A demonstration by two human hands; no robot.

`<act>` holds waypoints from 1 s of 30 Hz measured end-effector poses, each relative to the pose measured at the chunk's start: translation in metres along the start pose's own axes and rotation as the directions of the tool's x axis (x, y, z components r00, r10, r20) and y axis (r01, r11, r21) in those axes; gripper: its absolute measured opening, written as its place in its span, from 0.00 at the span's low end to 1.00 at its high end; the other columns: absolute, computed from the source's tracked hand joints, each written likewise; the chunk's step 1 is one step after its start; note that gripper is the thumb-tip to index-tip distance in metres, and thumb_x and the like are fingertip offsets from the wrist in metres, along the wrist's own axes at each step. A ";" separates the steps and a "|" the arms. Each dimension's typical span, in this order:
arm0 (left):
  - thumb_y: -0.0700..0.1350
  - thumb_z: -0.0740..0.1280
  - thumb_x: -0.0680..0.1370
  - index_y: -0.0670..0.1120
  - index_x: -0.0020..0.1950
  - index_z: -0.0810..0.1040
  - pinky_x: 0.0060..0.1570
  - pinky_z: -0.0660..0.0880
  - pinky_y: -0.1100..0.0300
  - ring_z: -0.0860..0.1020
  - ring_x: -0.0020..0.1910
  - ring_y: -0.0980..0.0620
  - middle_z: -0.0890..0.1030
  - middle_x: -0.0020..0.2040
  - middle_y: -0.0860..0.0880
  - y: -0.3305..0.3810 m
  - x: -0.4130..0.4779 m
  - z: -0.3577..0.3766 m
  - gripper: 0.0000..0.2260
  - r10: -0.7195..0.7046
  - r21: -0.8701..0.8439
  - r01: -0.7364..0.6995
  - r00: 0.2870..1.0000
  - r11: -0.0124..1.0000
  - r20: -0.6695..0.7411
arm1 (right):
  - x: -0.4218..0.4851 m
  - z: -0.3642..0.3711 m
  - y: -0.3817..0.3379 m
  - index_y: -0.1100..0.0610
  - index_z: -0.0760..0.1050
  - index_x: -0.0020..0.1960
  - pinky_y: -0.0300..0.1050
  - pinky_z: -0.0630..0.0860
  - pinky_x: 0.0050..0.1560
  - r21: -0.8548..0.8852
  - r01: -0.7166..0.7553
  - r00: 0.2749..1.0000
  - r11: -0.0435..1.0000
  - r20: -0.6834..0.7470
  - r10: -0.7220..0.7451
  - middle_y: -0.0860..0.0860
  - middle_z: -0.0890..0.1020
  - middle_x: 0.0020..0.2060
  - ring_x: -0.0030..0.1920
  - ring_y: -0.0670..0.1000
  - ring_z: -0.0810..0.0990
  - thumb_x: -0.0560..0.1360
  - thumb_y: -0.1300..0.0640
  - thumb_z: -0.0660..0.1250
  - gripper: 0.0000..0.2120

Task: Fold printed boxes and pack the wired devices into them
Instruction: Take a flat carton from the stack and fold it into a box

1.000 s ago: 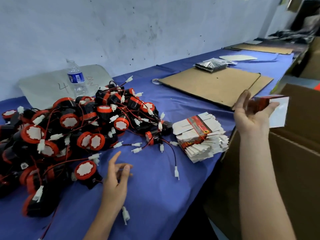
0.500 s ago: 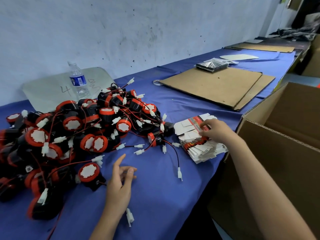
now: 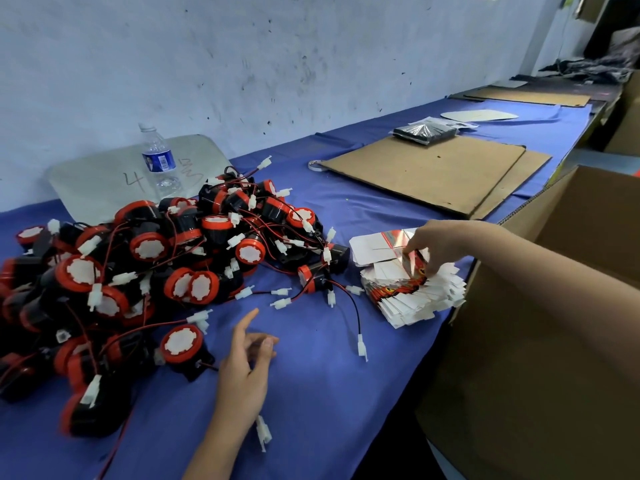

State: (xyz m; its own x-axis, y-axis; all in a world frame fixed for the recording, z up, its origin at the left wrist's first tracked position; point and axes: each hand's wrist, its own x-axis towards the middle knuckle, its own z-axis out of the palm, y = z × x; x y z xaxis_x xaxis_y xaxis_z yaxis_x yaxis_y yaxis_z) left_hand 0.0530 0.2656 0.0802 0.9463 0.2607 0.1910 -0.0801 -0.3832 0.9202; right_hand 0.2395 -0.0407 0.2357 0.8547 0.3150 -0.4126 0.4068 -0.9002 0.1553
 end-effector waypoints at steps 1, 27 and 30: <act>0.42 0.61 0.81 0.67 0.66 0.64 0.45 0.72 0.64 0.81 0.43 0.61 0.82 0.48 0.53 0.000 0.000 0.000 0.21 0.000 0.003 0.000 1.000 1.000 0.002 | 0.000 0.000 -0.002 0.48 0.65 0.74 0.48 0.76 0.54 -0.050 0.008 1.000 0.999 0.009 -0.007 0.51 0.74 0.58 0.54 0.53 0.76 0.71 0.53 0.73 0.33; 0.45 0.63 0.81 0.69 0.60 0.68 0.47 0.75 0.59 0.81 0.46 0.54 0.81 0.46 0.61 0.000 0.000 0.000 0.18 -0.018 0.014 0.018 0.999 1.000 0.034 | -0.014 0.016 0.008 0.43 0.64 0.72 0.47 0.58 0.63 -0.664 -0.005 0.866 0.748 -0.378 -0.329 0.44 0.71 0.68 0.68 0.53 0.64 0.81 0.55 0.58 0.21; 0.44 0.63 0.81 0.69 0.59 0.69 0.51 0.77 0.55 0.80 0.48 0.55 0.81 0.46 0.61 0.000 0.000 -0.001 0.18 -0.006 0.032 0.004 0.999 0.999 0.043 | -0.029 -0.002 0.014 0.46 0.66 0.72 0.49 0.53 0.65 -0.639 -0.154 0.826 0.753 -0.501 -0.257 0.46 0.70 0.71 0.72 0.54 0.62 0.80 0.58 0.56 0.21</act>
State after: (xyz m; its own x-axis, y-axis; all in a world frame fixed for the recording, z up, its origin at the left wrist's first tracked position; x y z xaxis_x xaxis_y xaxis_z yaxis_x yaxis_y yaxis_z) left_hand 0.0525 0.2660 0.0803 0.9595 0.2241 0.1709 -0.0662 -0.4101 0.9097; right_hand 0.2214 -0.0614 0.2515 0.7634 0.6422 0.0690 0.3814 -0.5344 0.7543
